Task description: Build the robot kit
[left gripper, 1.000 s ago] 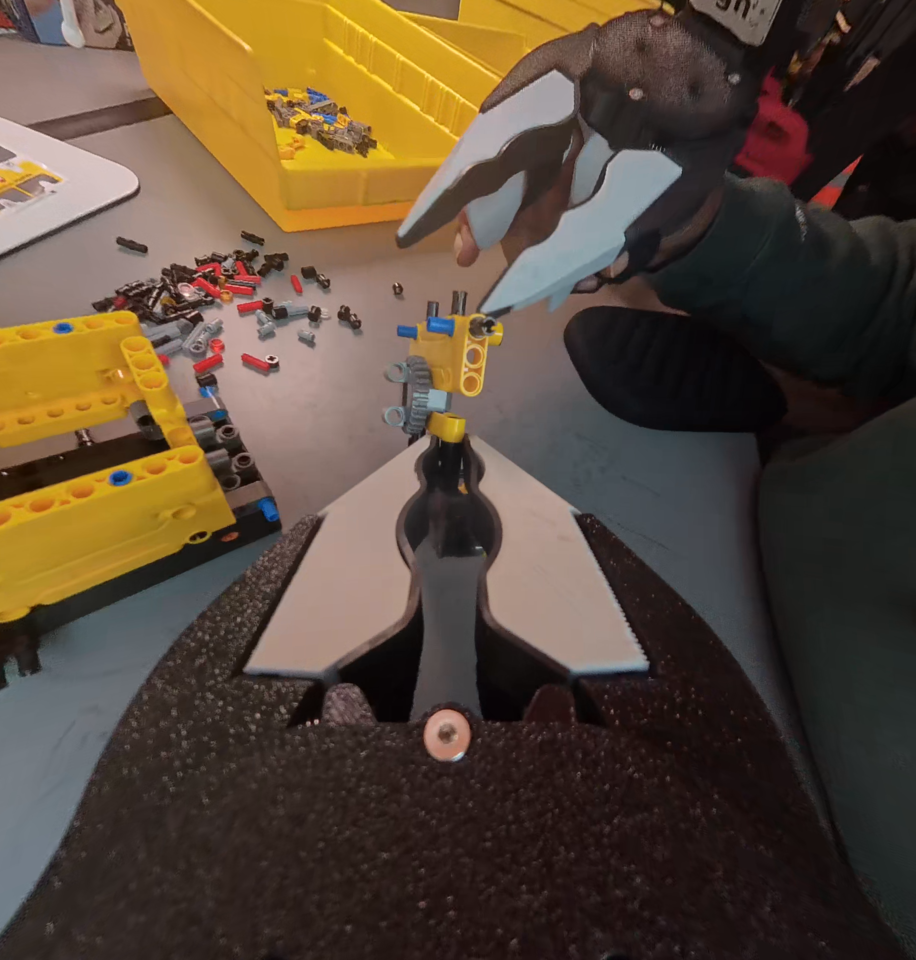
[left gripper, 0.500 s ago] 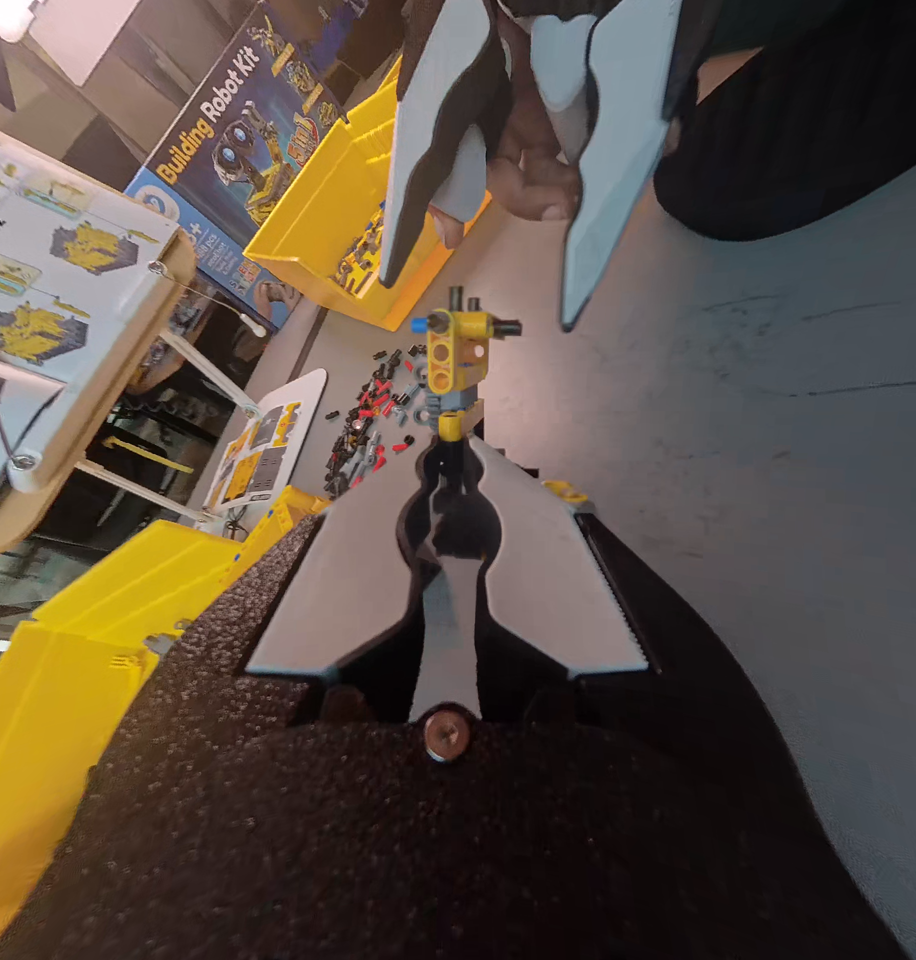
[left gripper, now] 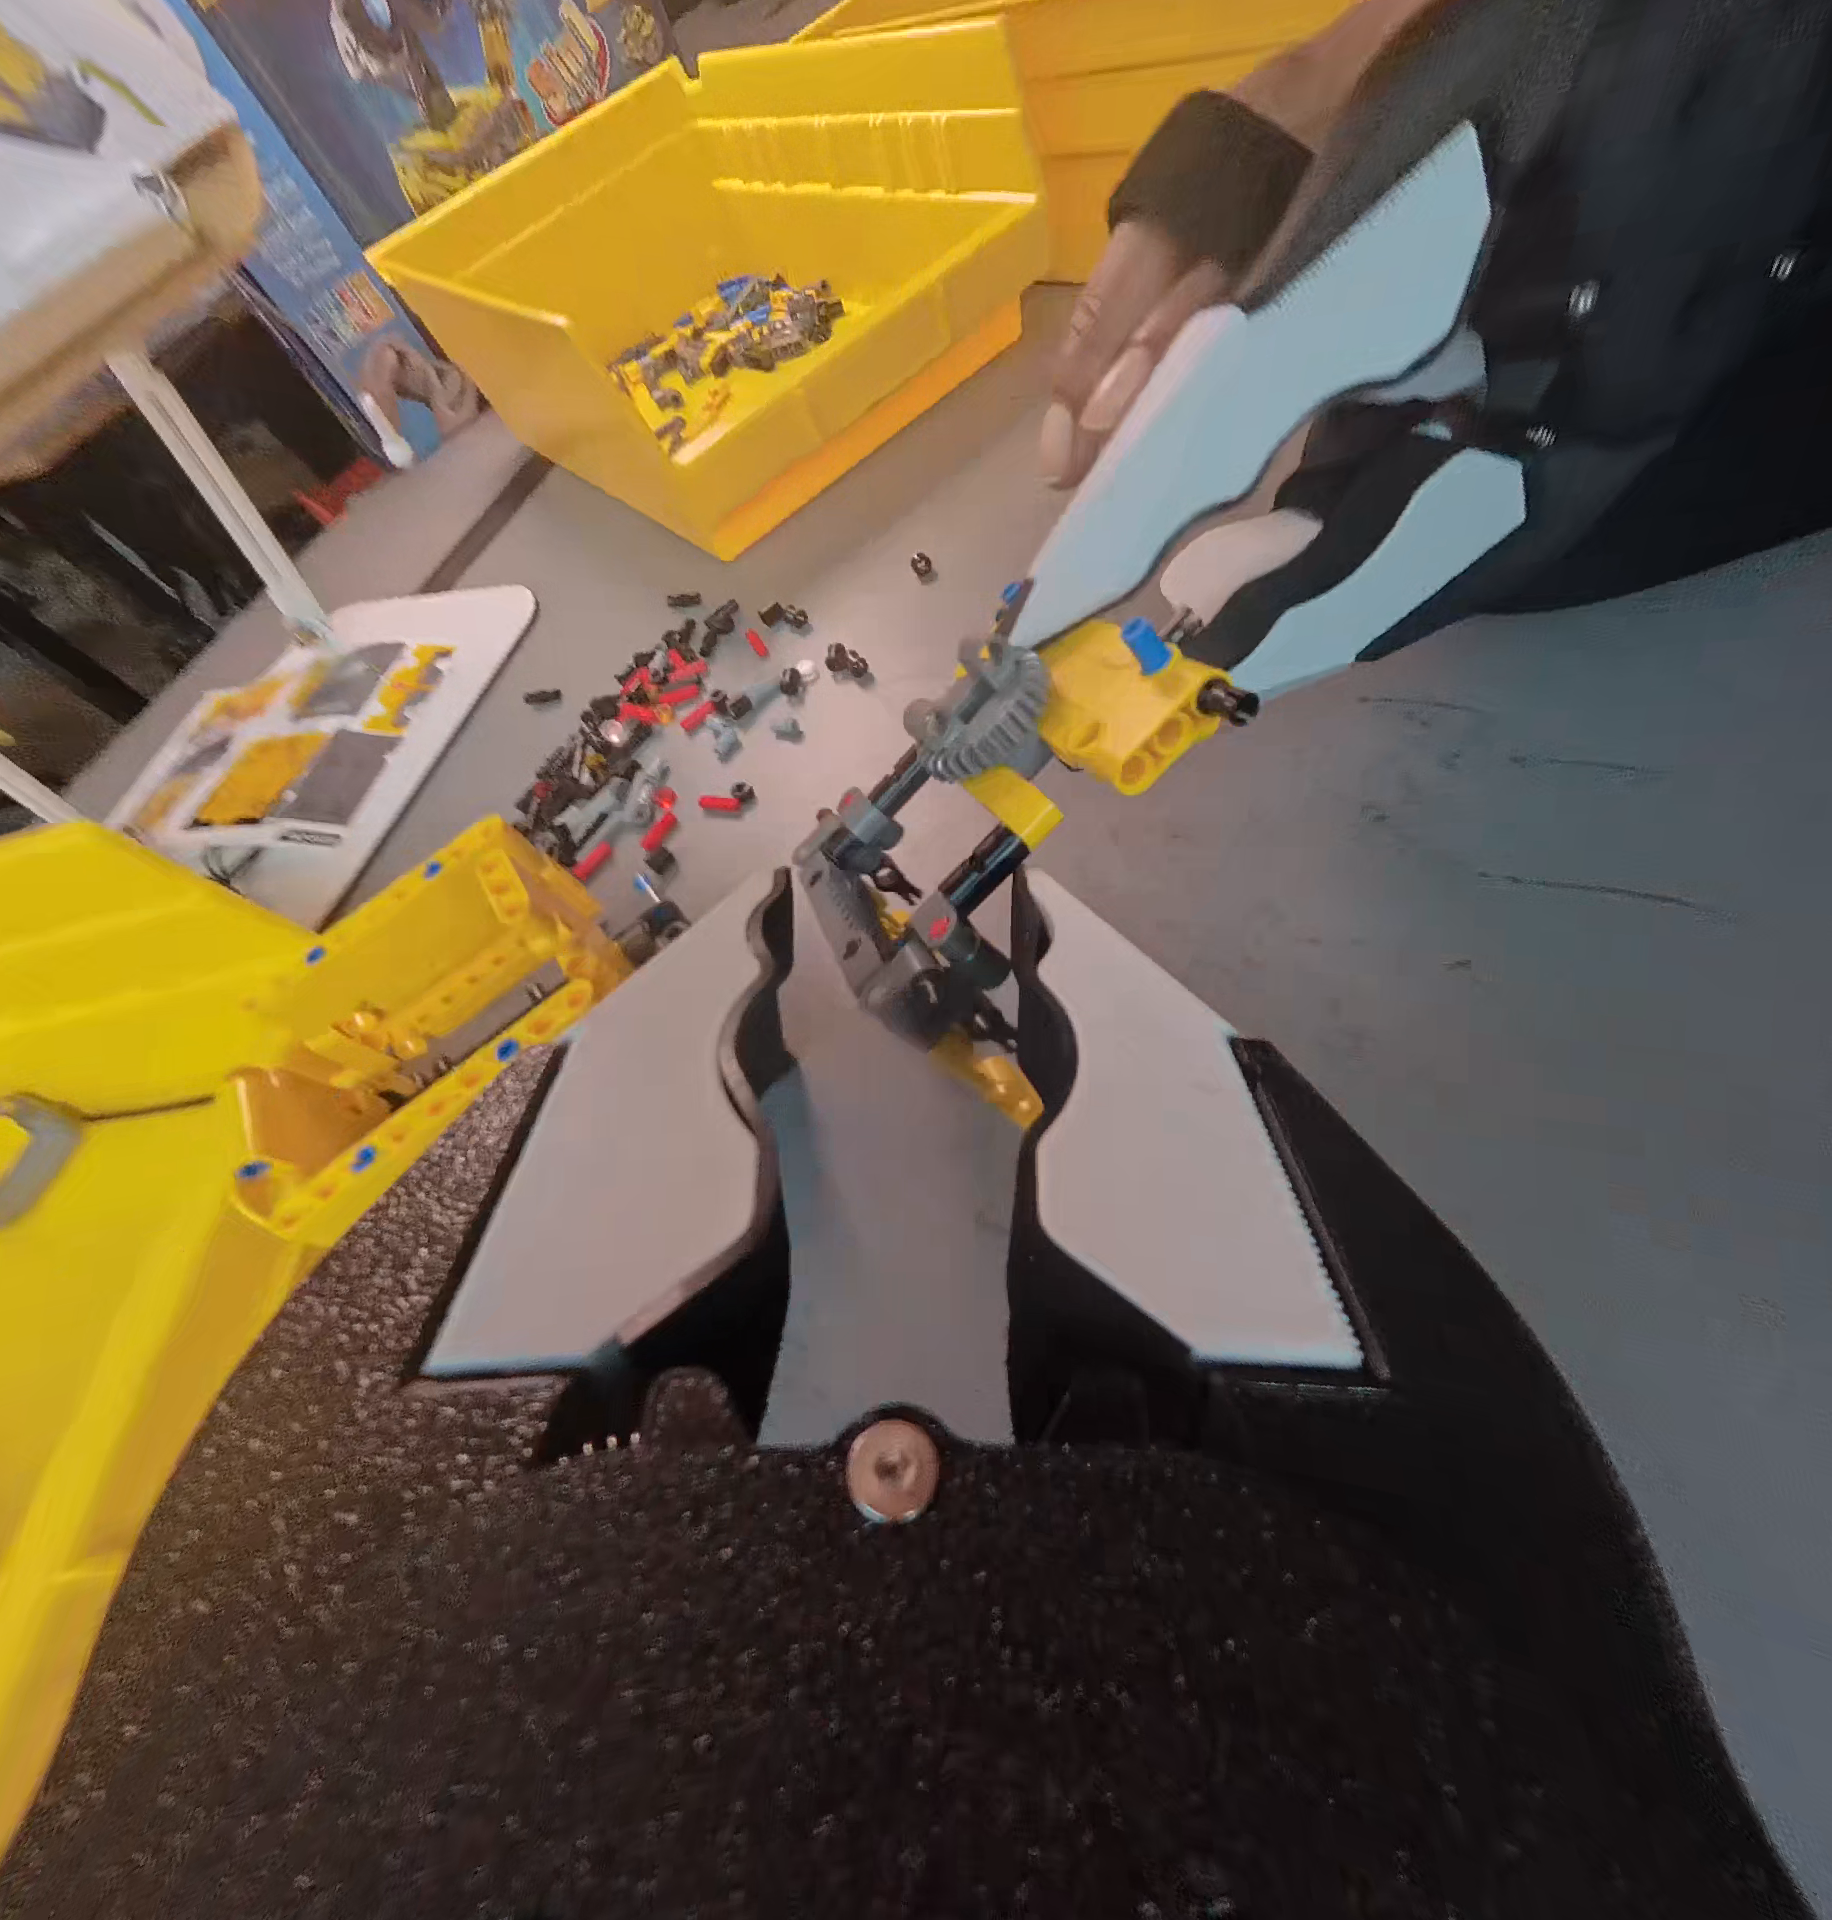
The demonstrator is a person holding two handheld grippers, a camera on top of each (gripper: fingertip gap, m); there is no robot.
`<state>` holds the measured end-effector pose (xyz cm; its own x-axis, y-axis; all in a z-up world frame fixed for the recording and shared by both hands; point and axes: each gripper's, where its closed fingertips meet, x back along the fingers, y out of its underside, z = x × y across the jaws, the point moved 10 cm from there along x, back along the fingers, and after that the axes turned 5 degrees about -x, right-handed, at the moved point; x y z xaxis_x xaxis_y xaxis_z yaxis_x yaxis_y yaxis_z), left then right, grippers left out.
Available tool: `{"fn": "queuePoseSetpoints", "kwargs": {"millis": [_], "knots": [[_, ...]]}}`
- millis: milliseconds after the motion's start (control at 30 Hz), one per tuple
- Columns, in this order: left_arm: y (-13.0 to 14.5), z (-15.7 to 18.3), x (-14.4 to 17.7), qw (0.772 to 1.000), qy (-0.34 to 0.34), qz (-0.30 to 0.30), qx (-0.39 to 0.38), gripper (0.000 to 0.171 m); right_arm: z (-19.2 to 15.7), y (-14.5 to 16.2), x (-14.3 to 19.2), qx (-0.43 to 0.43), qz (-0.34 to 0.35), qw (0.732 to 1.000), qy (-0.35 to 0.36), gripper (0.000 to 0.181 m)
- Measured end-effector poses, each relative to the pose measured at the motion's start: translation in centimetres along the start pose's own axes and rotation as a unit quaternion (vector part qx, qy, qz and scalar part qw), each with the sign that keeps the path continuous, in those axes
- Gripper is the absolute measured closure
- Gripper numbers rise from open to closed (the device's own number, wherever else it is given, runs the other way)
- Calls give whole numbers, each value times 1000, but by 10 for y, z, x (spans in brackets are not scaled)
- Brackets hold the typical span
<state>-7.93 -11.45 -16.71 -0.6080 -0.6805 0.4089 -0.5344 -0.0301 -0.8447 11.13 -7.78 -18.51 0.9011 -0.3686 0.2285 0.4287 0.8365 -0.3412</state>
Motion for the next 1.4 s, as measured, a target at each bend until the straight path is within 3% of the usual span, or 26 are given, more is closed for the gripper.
{"fn": "queuePoseSetpoints", "kwargs": {"millis": [67,133,333,400,633,767,867,933,1033,1200,1400], "knots": [[8,-6,4,998,26,-8,51,130,-11,-1,-1,5,-9,1000,-22,153],[15,-6,4,998,34,-38,43,128,-16,-4,-1,-1,-4,999,-42,137],[21,0,-2,995,36,-89,19,137,-14,-6,-1,-104,14,989,-107,115],[22,-1,-1,995,35,-90,21,137,-10,-1,-1,-163,18,978,-129,105],[20,-7,5,994,42,-65,76,135,17,18,1,-359,44,921,-144,103],[22,-11,7,994,35,-53,89,134,33,31,4,-457,66,876,-136,111],[22,-10,6,994,37,-49,85,136,38,39,4,-498,75,852,-142,133],[23,-9,5,994,42,-49,85,136,40,42,4,-514,78,842,-146,136],[25,-7,3,994,52,-56,80,135,42,46,2,-530,76,832,-144,134],[30,-8,-1,993,51,-64,88,136,45,49,2,-538,91,830,-119,106],[28,-11,3,992,47,-41,111,134,51,52,6,-541,150,824,-74,152]]}}
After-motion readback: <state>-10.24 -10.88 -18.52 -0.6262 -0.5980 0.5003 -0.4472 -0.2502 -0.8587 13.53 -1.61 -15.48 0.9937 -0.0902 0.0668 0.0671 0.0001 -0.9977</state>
